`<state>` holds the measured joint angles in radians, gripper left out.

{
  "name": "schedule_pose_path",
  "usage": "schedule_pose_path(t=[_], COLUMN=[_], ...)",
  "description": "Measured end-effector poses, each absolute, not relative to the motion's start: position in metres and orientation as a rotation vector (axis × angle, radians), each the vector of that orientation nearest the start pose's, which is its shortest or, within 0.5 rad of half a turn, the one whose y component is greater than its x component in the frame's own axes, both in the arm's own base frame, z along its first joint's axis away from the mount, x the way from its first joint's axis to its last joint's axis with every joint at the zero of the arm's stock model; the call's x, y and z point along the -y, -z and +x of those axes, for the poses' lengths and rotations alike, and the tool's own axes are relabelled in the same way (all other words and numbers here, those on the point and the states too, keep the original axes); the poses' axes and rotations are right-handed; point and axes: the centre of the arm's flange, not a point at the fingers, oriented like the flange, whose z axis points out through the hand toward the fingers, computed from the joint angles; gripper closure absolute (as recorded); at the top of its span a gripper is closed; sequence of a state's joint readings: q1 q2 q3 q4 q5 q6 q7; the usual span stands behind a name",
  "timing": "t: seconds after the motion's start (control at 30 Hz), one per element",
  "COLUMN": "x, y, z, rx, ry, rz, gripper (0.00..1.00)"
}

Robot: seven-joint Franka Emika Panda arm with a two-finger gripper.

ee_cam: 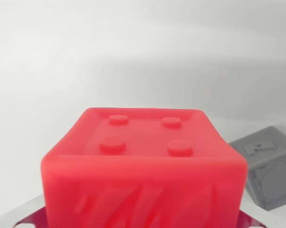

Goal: Destack cube

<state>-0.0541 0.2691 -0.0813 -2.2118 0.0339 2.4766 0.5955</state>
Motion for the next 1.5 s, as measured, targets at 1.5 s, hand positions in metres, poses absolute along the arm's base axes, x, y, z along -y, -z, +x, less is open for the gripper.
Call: schedule_pose_path(t=[1.5], x=[-0.006], y=[-0.246], z=[0.579], rx=[-1.57], ry=[0.007], rz=[-2.722], gripper=[1.0])
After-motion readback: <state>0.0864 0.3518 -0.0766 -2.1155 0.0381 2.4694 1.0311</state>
